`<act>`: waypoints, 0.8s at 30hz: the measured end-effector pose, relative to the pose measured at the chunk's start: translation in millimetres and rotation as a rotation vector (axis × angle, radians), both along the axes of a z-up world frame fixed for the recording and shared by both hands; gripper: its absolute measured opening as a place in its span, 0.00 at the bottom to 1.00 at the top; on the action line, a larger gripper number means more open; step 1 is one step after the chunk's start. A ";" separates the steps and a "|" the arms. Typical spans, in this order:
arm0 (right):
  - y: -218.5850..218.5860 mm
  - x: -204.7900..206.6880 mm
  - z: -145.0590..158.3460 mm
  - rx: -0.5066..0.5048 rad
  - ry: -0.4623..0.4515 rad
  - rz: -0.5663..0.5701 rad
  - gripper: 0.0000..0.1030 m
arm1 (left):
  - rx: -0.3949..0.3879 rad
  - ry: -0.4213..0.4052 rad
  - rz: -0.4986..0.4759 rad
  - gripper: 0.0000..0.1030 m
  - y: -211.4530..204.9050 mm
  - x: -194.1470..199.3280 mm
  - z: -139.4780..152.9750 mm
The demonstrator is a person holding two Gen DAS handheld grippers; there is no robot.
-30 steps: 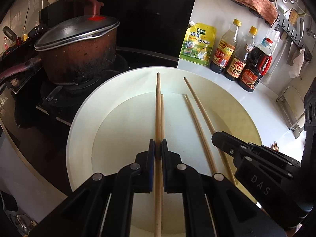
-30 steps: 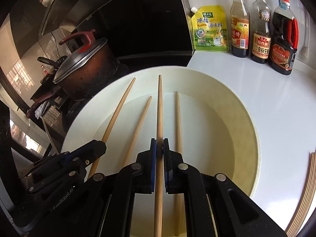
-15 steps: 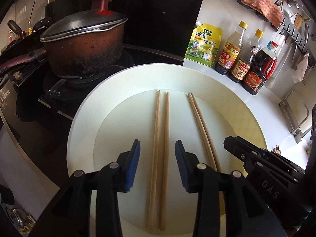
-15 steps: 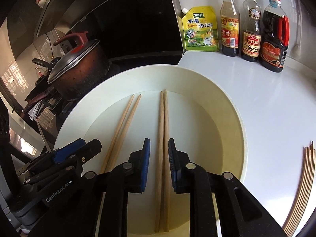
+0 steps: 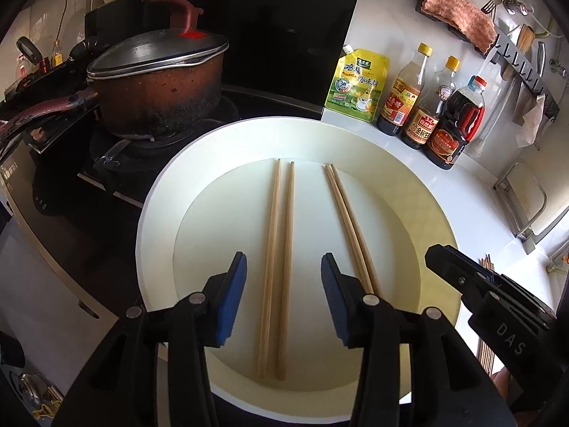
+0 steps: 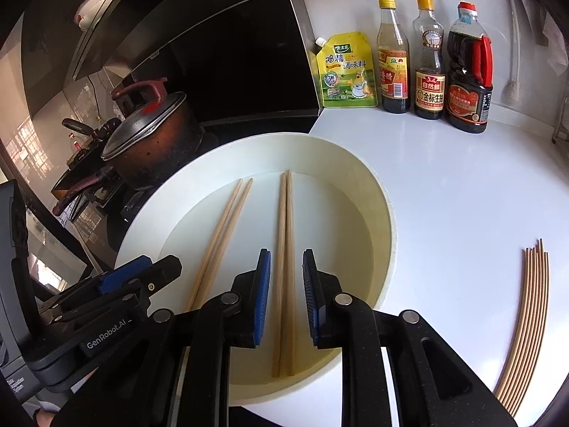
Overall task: Organize utensils
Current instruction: 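Open both tools to lay the chopsticks beside the first pair, then lift both open tools away from the basin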
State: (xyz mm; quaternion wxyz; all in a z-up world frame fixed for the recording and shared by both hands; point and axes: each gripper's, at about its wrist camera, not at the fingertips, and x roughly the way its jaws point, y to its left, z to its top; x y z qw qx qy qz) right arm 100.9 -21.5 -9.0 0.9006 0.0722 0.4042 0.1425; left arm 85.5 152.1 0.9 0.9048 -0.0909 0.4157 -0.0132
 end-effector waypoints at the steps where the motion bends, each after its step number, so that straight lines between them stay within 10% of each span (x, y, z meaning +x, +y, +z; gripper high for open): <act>1: -2.0 -3.0 1.5 0.002 -0.005 -0.003 0.18 | 0.001 -0.001 -0.004 0.43 -1.5 -2.1 0.6; 24: -67.7 -72.7 0.3 0.007 -0.044 -0.068 0.24 | 0.036 -0.004 -0.082 0.48 -62.1 -44.2 1.4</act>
